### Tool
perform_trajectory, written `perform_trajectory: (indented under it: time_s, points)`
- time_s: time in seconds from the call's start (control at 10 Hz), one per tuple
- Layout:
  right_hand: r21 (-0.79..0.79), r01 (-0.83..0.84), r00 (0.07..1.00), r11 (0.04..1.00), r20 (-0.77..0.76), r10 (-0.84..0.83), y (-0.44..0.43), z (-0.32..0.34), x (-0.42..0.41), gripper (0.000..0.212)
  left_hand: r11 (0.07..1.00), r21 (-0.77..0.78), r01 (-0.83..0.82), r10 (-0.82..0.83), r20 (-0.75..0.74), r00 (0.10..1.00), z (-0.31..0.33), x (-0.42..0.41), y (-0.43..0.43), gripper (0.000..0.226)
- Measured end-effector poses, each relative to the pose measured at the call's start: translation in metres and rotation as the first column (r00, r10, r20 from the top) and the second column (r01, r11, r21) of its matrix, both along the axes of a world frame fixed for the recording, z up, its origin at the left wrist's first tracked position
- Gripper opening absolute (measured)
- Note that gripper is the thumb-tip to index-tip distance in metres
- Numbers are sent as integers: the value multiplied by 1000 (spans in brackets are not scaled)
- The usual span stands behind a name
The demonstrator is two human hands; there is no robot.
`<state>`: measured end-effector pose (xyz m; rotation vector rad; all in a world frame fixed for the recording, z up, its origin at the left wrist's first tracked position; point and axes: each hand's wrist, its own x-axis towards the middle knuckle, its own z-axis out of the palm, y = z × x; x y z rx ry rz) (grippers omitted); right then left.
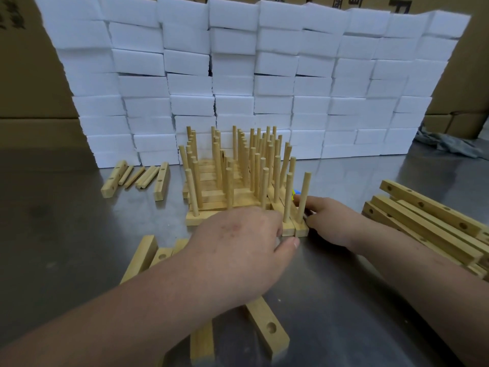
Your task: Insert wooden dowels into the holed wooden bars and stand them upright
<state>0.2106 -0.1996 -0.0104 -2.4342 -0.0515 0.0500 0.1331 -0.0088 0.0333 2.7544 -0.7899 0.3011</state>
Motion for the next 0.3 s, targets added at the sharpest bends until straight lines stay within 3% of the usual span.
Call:
perform_trajectory:
  time_s: [0.2,0.3]
  points:
    - [92,-50,999,995,18,48,0,-4,1,61,996,-88,-4,4,6,1000,3,2,0,31]
    - [333,287,918,898,173,-358,-3,7,6,50,890,-442,-113,69,-114,991,26,-2,6,27]
